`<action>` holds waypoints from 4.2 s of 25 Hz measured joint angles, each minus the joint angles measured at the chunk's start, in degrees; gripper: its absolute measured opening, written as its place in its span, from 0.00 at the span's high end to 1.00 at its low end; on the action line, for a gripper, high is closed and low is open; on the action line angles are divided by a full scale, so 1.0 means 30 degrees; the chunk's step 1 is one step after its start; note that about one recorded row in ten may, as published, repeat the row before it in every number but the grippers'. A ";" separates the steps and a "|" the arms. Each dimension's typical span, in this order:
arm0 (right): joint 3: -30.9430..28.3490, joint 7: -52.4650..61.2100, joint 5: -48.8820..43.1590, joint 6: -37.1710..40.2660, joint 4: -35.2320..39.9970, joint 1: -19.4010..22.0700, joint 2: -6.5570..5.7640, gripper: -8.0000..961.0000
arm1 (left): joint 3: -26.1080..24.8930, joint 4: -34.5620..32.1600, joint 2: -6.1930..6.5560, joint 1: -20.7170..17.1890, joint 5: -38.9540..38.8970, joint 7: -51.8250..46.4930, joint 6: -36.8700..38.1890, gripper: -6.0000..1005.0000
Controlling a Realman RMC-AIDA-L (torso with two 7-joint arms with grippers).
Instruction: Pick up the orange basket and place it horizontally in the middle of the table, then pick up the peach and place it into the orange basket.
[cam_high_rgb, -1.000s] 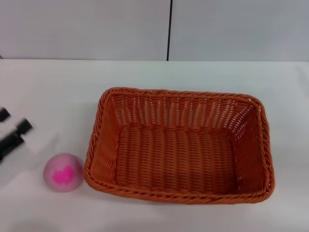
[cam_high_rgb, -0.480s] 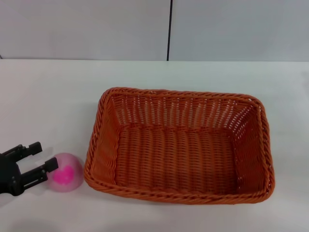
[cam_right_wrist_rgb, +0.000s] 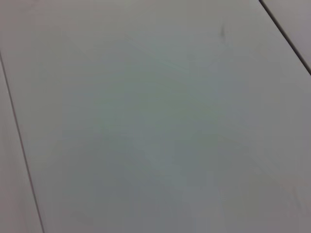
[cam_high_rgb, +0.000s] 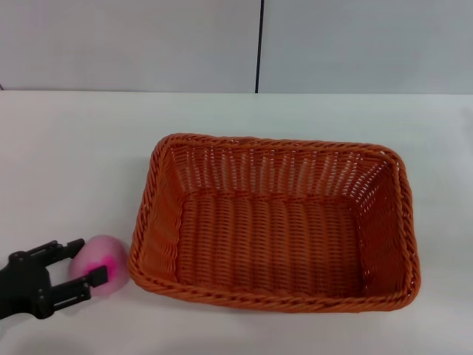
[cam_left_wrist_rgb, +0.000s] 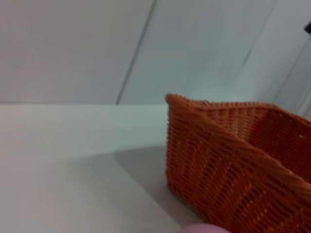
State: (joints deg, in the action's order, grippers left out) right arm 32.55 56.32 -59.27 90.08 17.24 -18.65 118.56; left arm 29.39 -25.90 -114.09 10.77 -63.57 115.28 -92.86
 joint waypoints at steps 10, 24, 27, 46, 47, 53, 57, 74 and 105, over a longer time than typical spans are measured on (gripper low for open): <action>-0.0090 0.0141 0.0135 0.0157 -0.0006 0.0157 -0.0021 0.57 | -0.0143 -0.0011 -0.0198 0.0406 0.0649 -0.0278 0.0486 0.29; -0.0367 0.0152 0.0160 0.0000 -0.0088 0.0183 -0.0028 0.57 | -0.1081 -0.0011 -0.0251 0.0389 0.0682 0.0419 0.0323 0.55; -0.0367 0.0152 0.0158 -0.0001 -0.0098 0.0190 -0.0028 0.57 | -0.1220 -0.0011 -0.0260 0.0346 0.0642 0.0419 0.0174 0.65; -0.0361 -0.0020 0.0153 0.0002 -0.0761 0.0137 0.0004 0.57 | -0.9075 0.2775 -0.1245 0.2490 -0.2324 -0.0540 -0.3020 0.80; -0.0362 -0.0027 0.0146 -0.0003 -0.0788 0.0138 0.0010 0.57 | -0.8734 0.2831 -0.1255 0.2636 -0.2294 -0.0543 -0.3243 0.81; -0.0362 -0.0042 0.0036 -0.0398 -0.0827 0.0134 0.0032 0.57 | -0.4380 0.2890 -0.1377 0.3984 -0.2214 -0.1204 -0.3660 0.83; -0.0341 -0.0046 0.0029 -0.0431 -0.0827 0.0117 0.0037 0.57 | -0.2919 0.2892 -0.1431 0.4374 -0.2194 -0.1206 -0.3716 0.81; -0.0308 -0.0055 0.0011 -0.0470 -0.1147 0.0091 0.0041 0.57 | -0.3139 0.2891 -0.1400 0.4134 -0.2474 -0.1246 -0.3727 0.17; -0.2140 -0.0054 0.0160 -0.0798 -0.1325 0.0342 0.0091 0.57 | -2.0458 0.7455 -0.1453 0.0033 -0.2556 0.7368 -0.3552 0.14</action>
State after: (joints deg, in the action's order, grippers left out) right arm 26.13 56.16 -58.79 87.69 13.26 -17.63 118.83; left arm -31.99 -3.53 -118.45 10.86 -71.24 137.39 -103.52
